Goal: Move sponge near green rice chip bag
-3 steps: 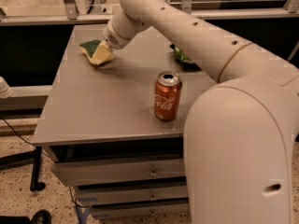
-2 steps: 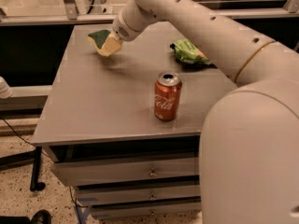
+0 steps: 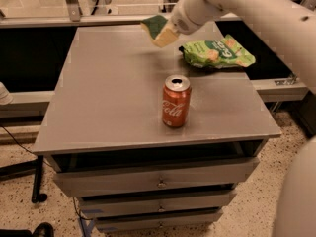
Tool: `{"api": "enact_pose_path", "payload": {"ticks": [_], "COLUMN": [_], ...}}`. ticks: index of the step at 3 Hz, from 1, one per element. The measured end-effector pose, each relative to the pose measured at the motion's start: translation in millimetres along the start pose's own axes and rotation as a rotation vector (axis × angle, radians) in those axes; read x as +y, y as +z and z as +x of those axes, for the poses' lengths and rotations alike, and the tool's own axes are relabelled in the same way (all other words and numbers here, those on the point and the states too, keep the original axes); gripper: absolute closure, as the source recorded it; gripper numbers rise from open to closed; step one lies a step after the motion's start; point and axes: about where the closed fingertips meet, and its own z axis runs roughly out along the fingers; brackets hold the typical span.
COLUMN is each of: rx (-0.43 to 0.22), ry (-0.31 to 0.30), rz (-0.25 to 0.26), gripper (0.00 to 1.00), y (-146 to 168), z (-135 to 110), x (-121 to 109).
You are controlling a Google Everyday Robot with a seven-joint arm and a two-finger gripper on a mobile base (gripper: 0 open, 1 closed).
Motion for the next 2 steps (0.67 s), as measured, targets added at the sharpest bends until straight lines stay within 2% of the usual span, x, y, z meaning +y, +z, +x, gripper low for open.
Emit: {"api": "enact_pose_path", "payload": {"ticks": [1, 2], "rx": [0.016, 0.035], "ry": [0.048, 0.070], "rz": [0.105, 0.176], "gripper": [1.00, 1.00], "y": [-57.4, -111.5], "z": [60.1, 103.8], "x": [-28.5, -45.3]}}
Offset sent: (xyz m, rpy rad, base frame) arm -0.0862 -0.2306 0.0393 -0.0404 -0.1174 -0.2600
